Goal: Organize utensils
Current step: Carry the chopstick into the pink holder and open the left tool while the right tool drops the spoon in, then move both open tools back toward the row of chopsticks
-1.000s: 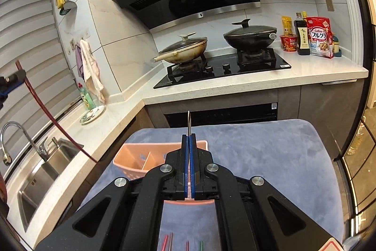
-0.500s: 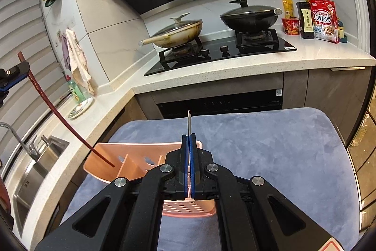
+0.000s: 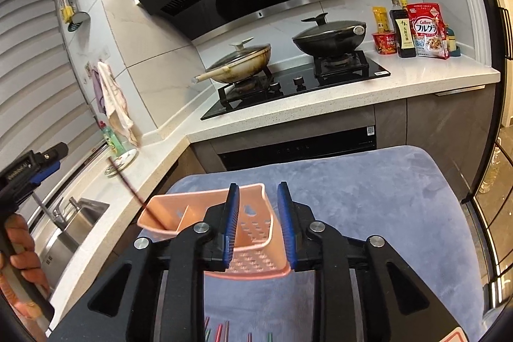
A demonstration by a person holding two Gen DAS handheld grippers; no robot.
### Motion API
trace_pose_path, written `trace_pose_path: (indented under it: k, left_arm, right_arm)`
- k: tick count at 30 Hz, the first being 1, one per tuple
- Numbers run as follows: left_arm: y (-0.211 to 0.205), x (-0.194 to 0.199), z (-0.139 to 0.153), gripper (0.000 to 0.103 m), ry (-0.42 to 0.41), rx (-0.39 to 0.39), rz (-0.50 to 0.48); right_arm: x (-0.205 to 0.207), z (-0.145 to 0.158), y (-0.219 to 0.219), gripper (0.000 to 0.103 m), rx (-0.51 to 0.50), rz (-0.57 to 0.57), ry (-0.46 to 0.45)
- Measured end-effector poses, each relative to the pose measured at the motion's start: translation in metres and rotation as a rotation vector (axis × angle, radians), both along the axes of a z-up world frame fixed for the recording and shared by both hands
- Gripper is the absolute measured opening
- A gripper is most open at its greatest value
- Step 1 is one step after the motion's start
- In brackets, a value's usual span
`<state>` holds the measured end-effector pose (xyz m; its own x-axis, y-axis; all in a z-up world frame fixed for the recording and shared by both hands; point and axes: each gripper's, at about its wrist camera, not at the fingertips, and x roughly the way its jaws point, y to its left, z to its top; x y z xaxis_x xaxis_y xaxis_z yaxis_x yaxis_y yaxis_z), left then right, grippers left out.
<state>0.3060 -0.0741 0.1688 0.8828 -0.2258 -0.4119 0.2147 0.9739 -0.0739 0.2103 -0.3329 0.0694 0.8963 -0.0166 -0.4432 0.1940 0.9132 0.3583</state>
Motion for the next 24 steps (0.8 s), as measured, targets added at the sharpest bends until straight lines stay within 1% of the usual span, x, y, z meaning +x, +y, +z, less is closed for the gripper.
trace_pose_path:
  k: [2,3,4,8,14,16,19,22,24]
  left_arm:
    - [0.006,-0.015,-0.004,0.048,0.013,0.022,0.016]
    - [0.009,-0.02,-0.006,0.048,0.021,0.023,0.019]
    - [0.013,-0.025,-0.009,0.048,0.033,0.023,0.024]
    - [0.026,-0.05,-0.022,0.048,0.082,0.047,0.041]
    - [0.039,-0.087,-0.036,0.048,0.104,0.097,0.055]
    - [0.044,-0.1,-0.041,0.049,0.114,0.105,0.056]
    - [0.055,-0.122,-0.057,0.053,0.146,0.105,0.054]
    - [0.062,-0.136,-0.074,0.053,0.178,0.115,0.06]
    - [0.069,-0.144,-0.09,0.053,0.216,0.112,0.064]
  right_arm:
    - [-0.017,0.0,0.004,0.032,-0.004,-0.004,0.003]
    - [-0.026,-0.001,0.007,0.038,-0.011,-0.01,0.008]
    - [-0.034,-0.002,0.01,0.04,-0.02,-0.015,0.012]
    - [-0.065,-0.008,0.021,0.04,-0.033,-0.012,0.032]
    - [-0.108,-0.019,0.041,0.042,-0.058,-0.014,0.064]
    - [-0.123,-0.023,0.047,0.045,-0.074,-0.016,0.074]
    - [-0.143,-0.035,0.06,0.045,-0.094,-0.009,0.103]
    - [-0.162,-0.053,0.074,0.045,-0.131,0.009,0.151]
    - [-0.172,-0.065,0.081,0.045,-0.149,0.017,0.182]
